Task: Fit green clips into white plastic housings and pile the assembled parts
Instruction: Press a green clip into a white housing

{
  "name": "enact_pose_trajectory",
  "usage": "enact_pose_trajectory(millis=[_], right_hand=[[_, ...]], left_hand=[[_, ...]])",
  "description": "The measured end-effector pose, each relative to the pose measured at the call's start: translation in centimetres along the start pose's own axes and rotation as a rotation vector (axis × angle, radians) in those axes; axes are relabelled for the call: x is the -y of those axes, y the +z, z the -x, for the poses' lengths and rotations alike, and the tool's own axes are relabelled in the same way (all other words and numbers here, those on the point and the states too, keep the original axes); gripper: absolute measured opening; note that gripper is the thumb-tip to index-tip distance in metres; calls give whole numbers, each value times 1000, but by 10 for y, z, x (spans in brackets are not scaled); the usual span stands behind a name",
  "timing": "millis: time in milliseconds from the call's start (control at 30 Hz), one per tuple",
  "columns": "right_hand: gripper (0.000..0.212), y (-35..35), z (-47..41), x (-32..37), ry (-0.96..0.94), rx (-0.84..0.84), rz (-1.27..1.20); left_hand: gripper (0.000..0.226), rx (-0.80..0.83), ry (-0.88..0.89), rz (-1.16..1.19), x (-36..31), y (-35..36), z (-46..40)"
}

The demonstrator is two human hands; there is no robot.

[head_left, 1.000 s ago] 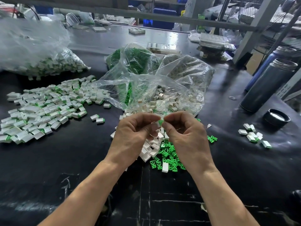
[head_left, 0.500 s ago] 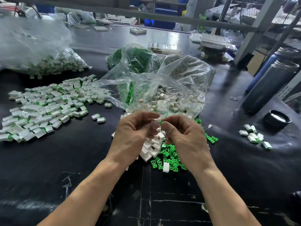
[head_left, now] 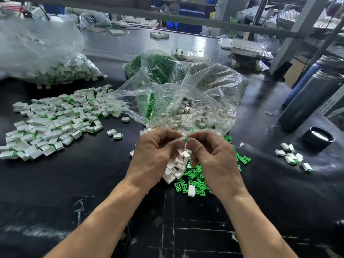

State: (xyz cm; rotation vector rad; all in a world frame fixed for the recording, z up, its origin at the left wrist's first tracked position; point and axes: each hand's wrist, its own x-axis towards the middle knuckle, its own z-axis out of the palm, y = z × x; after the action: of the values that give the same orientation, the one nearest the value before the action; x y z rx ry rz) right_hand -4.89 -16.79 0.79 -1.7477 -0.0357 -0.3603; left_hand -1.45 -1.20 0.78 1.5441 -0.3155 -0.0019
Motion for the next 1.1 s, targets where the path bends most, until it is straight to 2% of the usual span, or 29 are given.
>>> enact_pose_trajectory(millis=[133,267,433,933,1100], right_hand=[[21,0,2,0,-64,-18,173],[23,4,3,2,-102,-50,247],[21,5,5,2,-83,-80,221],[15,8,5,3,-143,-80,368],[19,9,5,-1,-57,-101,197]], left_hand=[[12,-2,29,-82,1,0,1],[19,-26,52,-185,4,-1,2],[19,-54,90,-220,7,2,3],[19,-57,132,-315,7,1,2],[20,-52,104,-218,7,1,3]])
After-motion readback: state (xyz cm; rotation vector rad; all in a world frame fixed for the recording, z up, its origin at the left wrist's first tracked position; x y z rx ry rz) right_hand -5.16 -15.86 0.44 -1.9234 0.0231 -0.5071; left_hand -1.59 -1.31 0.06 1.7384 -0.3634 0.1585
